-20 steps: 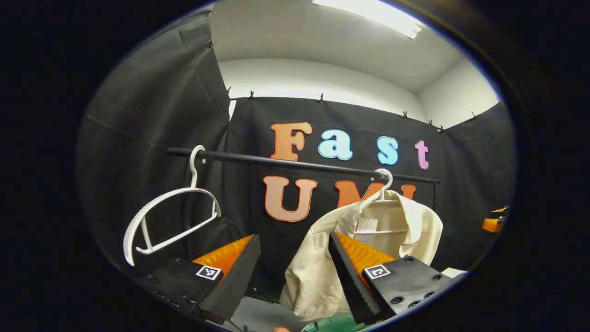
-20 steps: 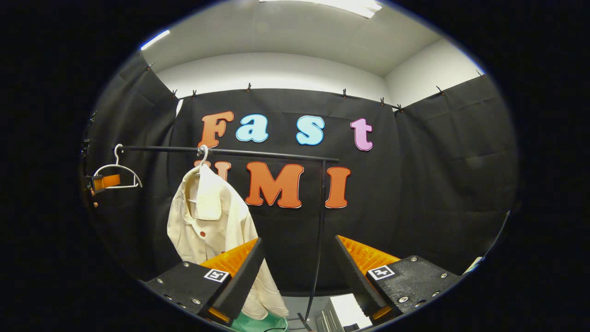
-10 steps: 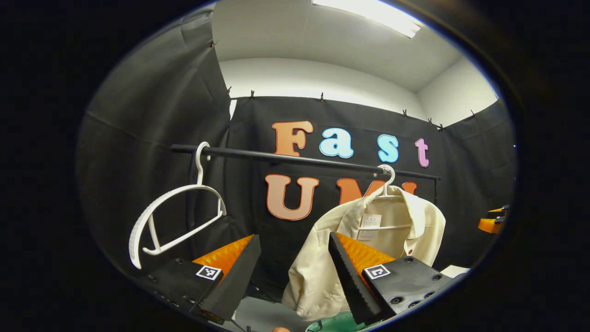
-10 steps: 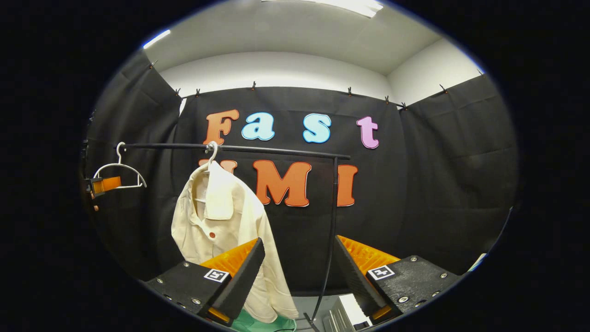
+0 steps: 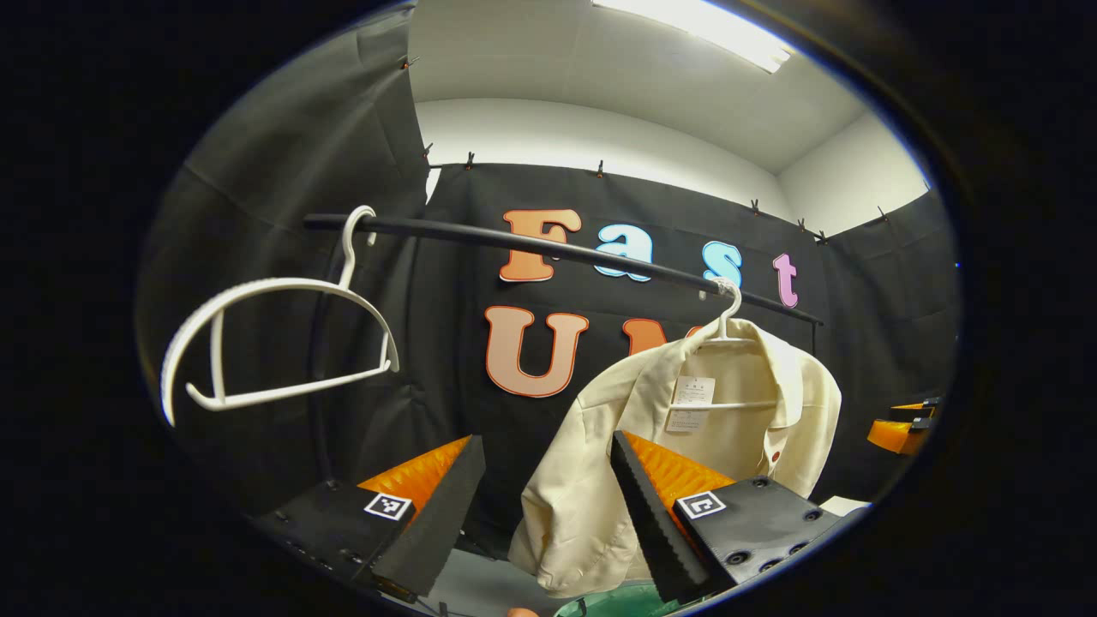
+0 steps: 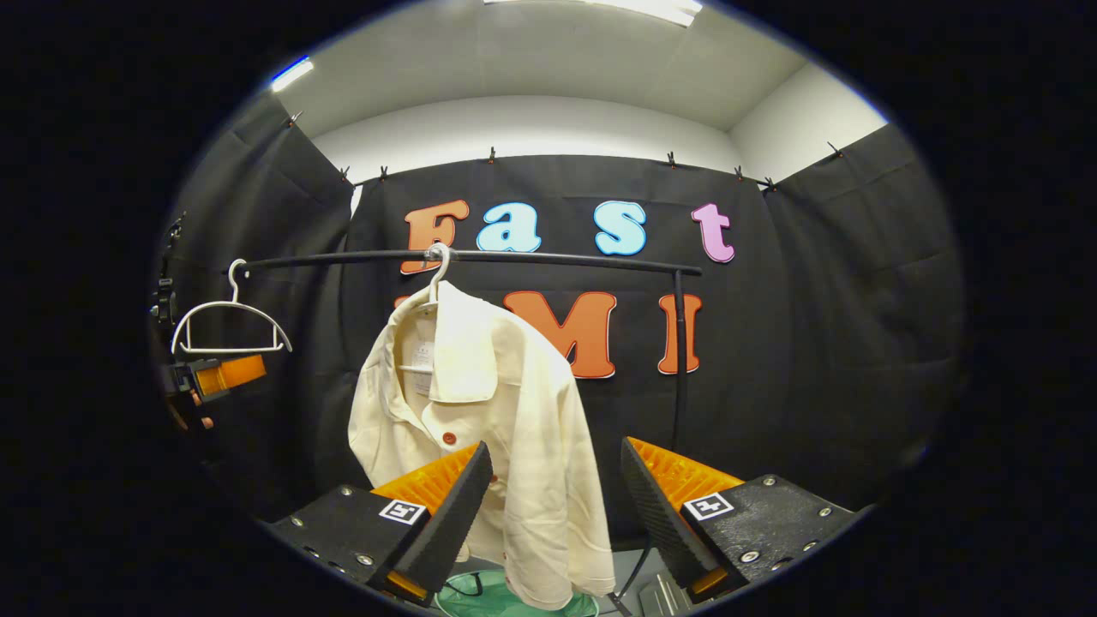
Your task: Grasp the clothes on the hanger with both hands and then place them into the laundry hamper below.
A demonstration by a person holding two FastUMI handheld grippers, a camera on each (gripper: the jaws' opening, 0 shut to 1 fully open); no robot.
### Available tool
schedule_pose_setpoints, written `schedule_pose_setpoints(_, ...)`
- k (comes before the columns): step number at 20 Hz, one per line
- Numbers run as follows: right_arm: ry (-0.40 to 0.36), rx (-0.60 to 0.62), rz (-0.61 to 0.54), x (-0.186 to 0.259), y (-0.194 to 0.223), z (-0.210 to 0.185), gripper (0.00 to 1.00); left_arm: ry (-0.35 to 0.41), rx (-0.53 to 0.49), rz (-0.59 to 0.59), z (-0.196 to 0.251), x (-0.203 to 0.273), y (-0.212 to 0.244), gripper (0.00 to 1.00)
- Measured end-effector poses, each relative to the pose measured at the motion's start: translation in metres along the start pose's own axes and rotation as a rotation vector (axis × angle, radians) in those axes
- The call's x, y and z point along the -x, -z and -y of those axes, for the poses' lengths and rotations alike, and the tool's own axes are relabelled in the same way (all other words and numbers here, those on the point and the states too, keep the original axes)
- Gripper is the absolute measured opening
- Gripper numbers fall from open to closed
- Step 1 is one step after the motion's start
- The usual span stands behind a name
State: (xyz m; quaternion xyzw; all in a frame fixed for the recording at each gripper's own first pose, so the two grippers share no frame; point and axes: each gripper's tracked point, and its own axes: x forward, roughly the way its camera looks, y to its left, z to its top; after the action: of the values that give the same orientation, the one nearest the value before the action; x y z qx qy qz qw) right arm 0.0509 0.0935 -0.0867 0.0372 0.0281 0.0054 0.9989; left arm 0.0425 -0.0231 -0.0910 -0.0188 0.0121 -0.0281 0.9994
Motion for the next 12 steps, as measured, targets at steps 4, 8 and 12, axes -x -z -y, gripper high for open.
schedule_pose_setpoints(4,-0.016,0.006,-0.003,-0.020,0.025,-0.036,0.94,0.041,-0.011,-0.027,0.023,-0.021,0.039,0.97)
schedule_pose_setpoints(8,-0.054,0.003,0.009,-0.050,0.045,-0.076,0.94,0.114,-0.003,-0.034,0.057,-0.047,0.069,0.96)
schedule_pose_setpoints(12,-0.030,0.049,0.034,-0.085,0.056,-0.093,0.93,0.173,0.002,-0.046,0.093,-0.084,0.088,0.96)
